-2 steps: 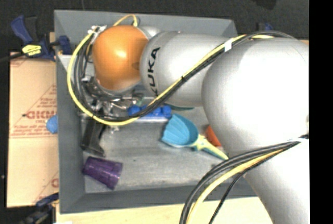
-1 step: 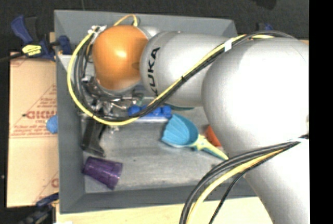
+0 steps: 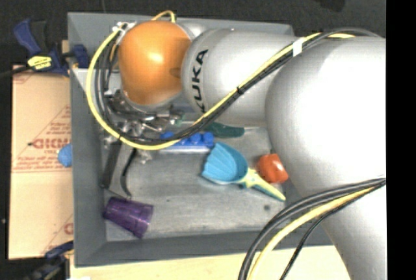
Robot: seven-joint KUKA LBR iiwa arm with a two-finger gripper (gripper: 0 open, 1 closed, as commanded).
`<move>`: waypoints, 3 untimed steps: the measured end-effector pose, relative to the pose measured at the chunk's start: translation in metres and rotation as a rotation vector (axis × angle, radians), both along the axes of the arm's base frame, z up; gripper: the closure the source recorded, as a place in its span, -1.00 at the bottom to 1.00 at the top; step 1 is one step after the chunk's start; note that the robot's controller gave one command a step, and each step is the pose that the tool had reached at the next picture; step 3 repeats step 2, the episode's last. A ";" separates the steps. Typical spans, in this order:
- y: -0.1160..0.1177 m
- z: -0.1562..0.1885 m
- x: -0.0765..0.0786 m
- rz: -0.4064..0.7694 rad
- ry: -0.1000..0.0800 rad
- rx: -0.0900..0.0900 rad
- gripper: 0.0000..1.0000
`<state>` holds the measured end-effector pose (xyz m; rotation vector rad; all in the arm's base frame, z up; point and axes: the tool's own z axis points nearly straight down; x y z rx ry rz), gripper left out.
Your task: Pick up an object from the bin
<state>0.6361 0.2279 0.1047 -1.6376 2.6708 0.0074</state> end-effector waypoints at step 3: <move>0.000 0.065 0.002 -0.005 -0.007 0.000 1.00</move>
Offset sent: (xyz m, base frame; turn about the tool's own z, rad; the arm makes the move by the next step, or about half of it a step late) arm 0.0016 0.0008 0.0745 0.0002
